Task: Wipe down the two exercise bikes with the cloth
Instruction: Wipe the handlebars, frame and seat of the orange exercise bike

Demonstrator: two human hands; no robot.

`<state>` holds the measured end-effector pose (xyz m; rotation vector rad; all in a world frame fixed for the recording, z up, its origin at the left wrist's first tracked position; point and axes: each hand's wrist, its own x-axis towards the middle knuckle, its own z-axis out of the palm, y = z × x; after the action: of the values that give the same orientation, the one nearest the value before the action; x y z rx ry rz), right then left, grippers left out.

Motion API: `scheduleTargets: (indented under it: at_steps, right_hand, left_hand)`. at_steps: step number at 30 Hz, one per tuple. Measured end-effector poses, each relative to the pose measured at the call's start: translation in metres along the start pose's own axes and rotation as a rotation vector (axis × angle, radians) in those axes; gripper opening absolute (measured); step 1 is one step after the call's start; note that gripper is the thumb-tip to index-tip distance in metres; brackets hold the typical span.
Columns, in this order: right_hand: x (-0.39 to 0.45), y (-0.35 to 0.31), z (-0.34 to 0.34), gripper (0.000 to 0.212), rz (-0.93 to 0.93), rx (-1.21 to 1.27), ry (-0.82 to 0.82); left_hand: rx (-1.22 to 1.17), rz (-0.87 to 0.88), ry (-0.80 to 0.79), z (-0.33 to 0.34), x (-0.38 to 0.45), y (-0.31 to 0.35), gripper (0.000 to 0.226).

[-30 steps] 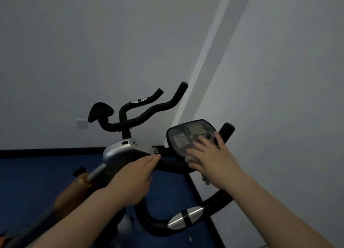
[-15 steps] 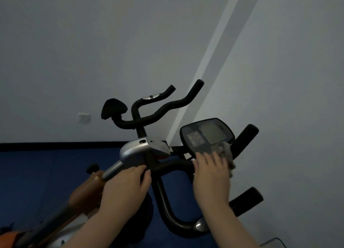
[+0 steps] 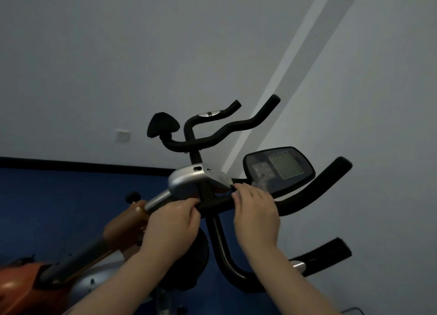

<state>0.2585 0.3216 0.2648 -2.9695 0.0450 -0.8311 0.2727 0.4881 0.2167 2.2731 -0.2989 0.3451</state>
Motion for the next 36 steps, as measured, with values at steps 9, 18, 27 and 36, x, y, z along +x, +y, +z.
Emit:
scheduleTargets:
  at_steps: [9, 18, 27, 36]
  right_hand:
    - [-0.001, 0.006, 0.005, 0.030, -0.036, -0.019, -0.087]
    - [0.016, 0.029, -0.006, 0.037, -0.254, 0.142, -0.247]
    - [0.031, 0.042, -0.009, 0.045, -0.445, 0.186, -0.371]
    - [0.042, 0.028, -0.002, 0.044, -0.628, 0.202, -0.458]
  left_hand:
    - [-0.071, -0.156, 0.117, 0.003, -0.012, -0.002, 0.032]
    - [-0.107, -0.230, 0.107, 0.007, -0.013, -0.008, 0.049]
    - [-0.011, -0.228, 0.016, 0.002, -0.013, -0.005, 0.038]
    - [-0.094, -0.370, 0.012, 0.004, -0.026, -0.022, 0.039]
